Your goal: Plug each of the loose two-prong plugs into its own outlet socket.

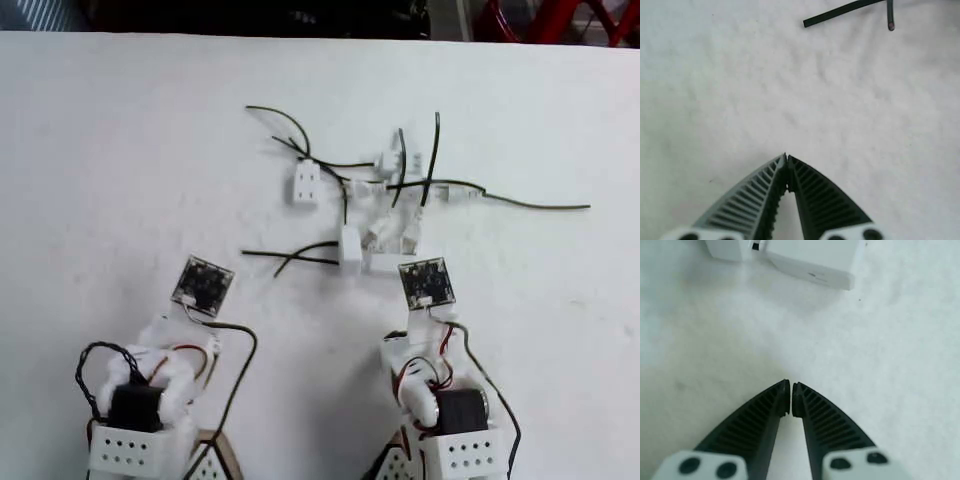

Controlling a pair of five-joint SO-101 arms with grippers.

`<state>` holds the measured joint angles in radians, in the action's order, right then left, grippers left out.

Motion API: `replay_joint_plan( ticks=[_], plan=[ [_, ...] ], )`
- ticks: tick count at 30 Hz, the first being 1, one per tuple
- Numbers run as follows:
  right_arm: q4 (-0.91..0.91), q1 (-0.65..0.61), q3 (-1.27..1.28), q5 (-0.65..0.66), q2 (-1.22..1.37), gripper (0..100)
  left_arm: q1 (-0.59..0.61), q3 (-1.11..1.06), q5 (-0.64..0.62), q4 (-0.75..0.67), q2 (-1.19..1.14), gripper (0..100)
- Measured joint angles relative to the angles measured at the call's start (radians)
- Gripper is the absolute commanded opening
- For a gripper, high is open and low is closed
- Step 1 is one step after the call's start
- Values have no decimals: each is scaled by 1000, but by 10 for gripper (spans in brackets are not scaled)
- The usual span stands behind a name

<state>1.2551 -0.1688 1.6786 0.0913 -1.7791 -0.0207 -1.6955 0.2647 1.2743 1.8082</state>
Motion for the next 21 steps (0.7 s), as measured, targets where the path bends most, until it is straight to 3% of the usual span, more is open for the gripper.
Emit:
replay_joint_plan(
  ticks=[12,18,21],
  plan=[
    [5,0,0,6,-5,21,0,0,0,0,0,25],
    [-28,64,-41,265,-8,21,0,0,0,0,0,25],
    [-18,78,-118,282,-5,21,0,0,0,0,0,25]
  ],
)
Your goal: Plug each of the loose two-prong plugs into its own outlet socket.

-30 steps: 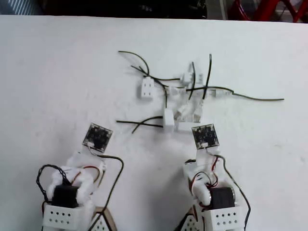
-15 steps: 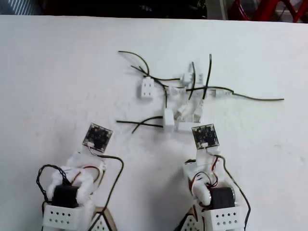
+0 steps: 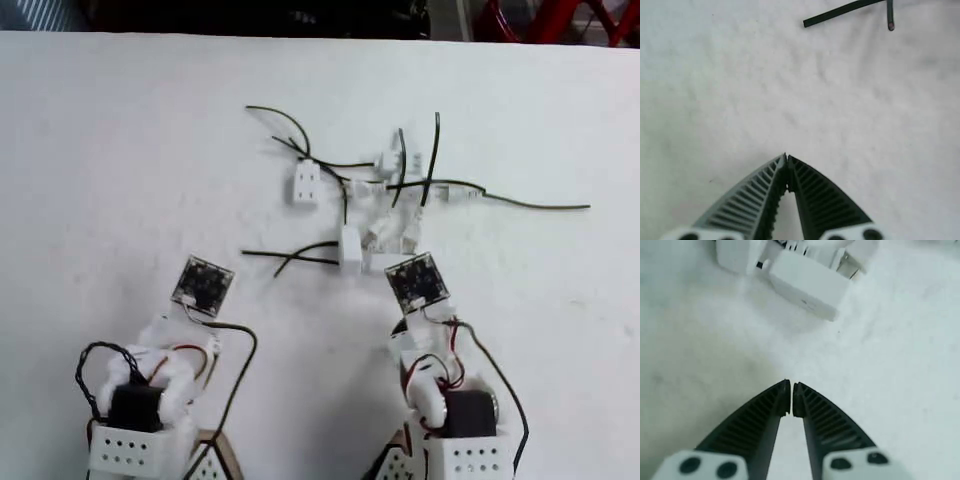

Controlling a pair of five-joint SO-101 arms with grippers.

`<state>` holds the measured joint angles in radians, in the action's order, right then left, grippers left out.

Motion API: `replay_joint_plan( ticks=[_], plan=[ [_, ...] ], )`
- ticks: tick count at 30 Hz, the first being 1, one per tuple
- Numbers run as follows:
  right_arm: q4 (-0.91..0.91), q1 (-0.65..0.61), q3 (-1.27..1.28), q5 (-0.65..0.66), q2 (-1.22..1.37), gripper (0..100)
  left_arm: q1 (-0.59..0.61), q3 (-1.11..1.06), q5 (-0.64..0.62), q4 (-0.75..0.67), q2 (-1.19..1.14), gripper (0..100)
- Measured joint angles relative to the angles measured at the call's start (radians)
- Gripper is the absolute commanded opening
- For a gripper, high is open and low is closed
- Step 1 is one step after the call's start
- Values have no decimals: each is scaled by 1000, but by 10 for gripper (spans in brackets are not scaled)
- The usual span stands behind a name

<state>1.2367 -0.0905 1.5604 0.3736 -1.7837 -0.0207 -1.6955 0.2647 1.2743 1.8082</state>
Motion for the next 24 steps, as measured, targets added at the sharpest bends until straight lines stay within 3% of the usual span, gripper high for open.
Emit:
replay_joint_plan(
  ticks=[7,11,15,18,24],
  plan=[
    [54,-2,-367,-86,213,22,0,0,0,0,0,25],
    [54,-43,-592,-127,525,80,0,0,0,0,0,25],
    [54,-63,-798,-272,878,163,0,0,0,0,0,25],
    [54,-95,-934,-345,1114,162,0,0,0,0,0,25],
    [17,-146,-1134,-370,1459,159,0,0,0,0,0,25]
  ],
)
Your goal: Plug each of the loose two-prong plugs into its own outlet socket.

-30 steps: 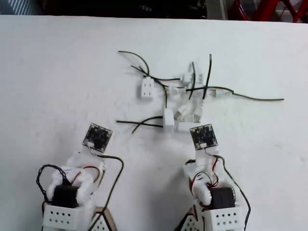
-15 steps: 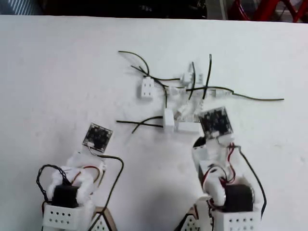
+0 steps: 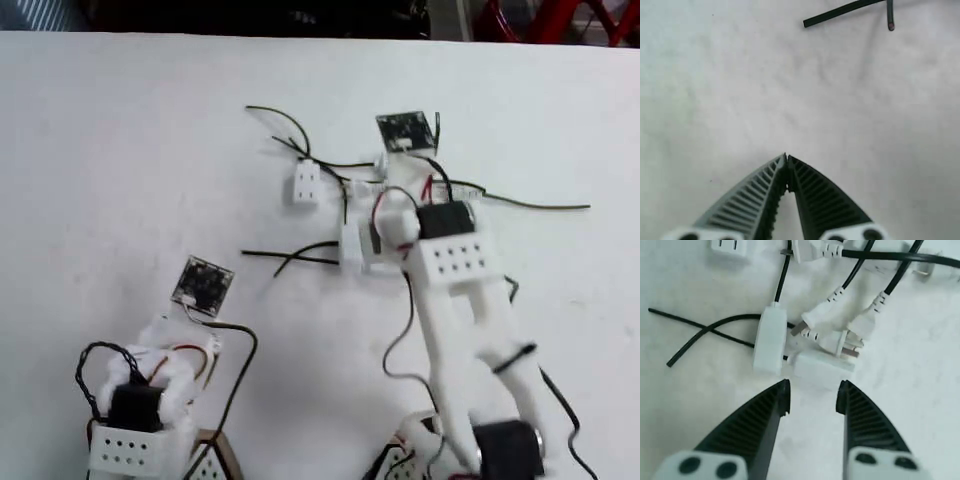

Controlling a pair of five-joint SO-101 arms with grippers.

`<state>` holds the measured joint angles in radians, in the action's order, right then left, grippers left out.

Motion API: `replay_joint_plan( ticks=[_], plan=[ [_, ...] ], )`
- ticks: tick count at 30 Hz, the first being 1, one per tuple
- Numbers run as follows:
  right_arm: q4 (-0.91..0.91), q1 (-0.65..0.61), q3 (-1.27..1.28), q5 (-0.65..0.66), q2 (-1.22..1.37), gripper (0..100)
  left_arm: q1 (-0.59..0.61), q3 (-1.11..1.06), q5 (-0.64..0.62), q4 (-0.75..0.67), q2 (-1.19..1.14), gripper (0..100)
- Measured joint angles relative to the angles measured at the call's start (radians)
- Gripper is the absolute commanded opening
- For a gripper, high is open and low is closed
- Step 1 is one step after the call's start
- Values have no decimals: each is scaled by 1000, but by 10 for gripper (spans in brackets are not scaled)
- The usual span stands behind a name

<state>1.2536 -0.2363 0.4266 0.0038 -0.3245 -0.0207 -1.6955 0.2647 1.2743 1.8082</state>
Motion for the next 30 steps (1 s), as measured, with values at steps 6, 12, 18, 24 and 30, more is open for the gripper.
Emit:
replay_joint_plan(
  ticks=[6,12,18,24,30],
  plan=[
    [-135,-32,-91,-250,189,159,0,0,0,0,0,25],
    [-169,-31,-153,-359,345,159,0,0,0,0,0,25],
    [-169,-32,-224,-381,479,159,0,0,0,0,0,25],
    [-169,-17,-321,-381,600,159,0,0,0,0,0,25],
    [-169,12,-379,-381,690,159,0,0,0,0,0,25]
  ],
)
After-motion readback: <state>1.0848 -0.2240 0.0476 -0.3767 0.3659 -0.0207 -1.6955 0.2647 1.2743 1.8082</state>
